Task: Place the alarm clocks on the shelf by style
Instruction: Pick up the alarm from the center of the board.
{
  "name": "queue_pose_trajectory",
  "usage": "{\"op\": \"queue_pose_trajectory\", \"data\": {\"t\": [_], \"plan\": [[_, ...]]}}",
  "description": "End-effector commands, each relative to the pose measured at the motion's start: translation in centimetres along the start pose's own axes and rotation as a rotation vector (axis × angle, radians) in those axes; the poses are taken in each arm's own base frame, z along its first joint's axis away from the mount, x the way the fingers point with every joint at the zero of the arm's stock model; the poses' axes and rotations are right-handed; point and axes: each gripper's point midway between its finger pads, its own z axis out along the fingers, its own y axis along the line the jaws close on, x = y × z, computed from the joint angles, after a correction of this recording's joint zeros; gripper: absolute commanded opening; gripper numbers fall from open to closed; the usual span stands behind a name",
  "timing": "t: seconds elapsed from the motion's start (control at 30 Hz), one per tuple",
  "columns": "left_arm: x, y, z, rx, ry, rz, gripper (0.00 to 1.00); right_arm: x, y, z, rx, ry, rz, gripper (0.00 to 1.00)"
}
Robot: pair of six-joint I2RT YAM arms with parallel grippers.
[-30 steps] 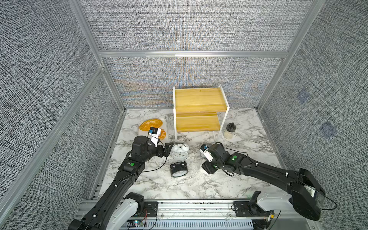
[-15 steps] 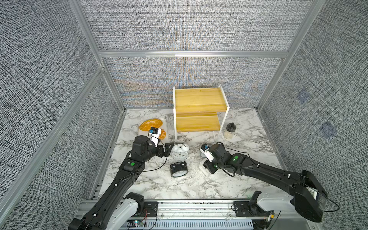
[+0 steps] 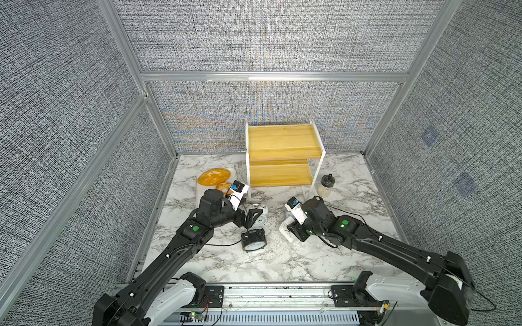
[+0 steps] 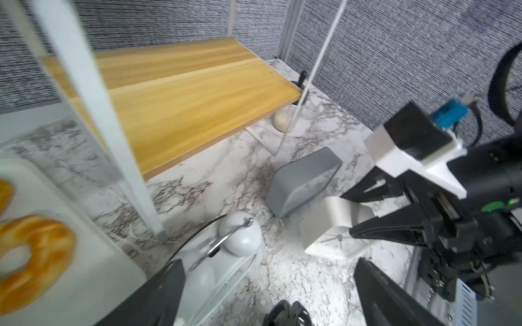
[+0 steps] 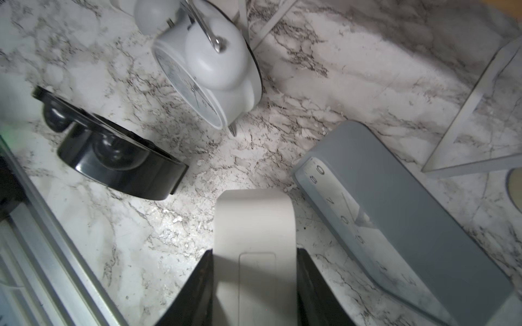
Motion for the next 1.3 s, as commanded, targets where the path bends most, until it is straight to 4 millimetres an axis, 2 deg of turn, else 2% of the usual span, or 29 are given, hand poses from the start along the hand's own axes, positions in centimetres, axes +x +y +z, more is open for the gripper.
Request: {"op": "queue_pose_trajectory", "data": {"t": [0.0, 0.13, 0.4, 0.57, 0.77, 0.9, 1.0, 1.27], "plan": [[0.7, -2.3, 0.8, 0.119, 0.064, 0.091, 0.98, -1.4, 0.9, -1.1, -0.058, -0.037, -0.042, 0.33], [1.1, -4.5, 1.6, 0.280, 0.130, 0.154, 0.93, -2.4, 1.5, -2.3, -0.105, -0.059, -0.070, 0.33], [2.4, -7.2, 1.6, 0.540, 0.219, 0.335, 0.94, -3.4, 3.4, -4.3, -0.216, -0.102, -0.123, 0.32], [1.8, -7.5, 1.9, 0.586, 0.198, 0.411, 0.93, -3.3, 4.2, -4.7, -0.265, -0.098, -0.153, 0.32], [2.3, -8.3, 2.1, 0.696, 0.194, 0.433, 0.91, -3.7, 5.5, -5.0, -0.317, -0.118, -0.188, 0.31], [2.2, -8.2, 2.6, 0.705, 0.198, 0.437, 0.90, -3.8, 6.1, -5.1, -0.337, -0.120, -0.202, 0.31], [1.8, -8.5, 2.8, 0.737, 0.187, 0.420, 0.85, -3.9, 6.2, -5.0, -0.339, -0.126, -0.209, 0.31], [2.7, -8.2, 3.6, 0.752, 0.217, 0.387, 0.81, -4.7, 5.9, -5.3, -0.311, -0.167, -0.212, 0.31]]}}
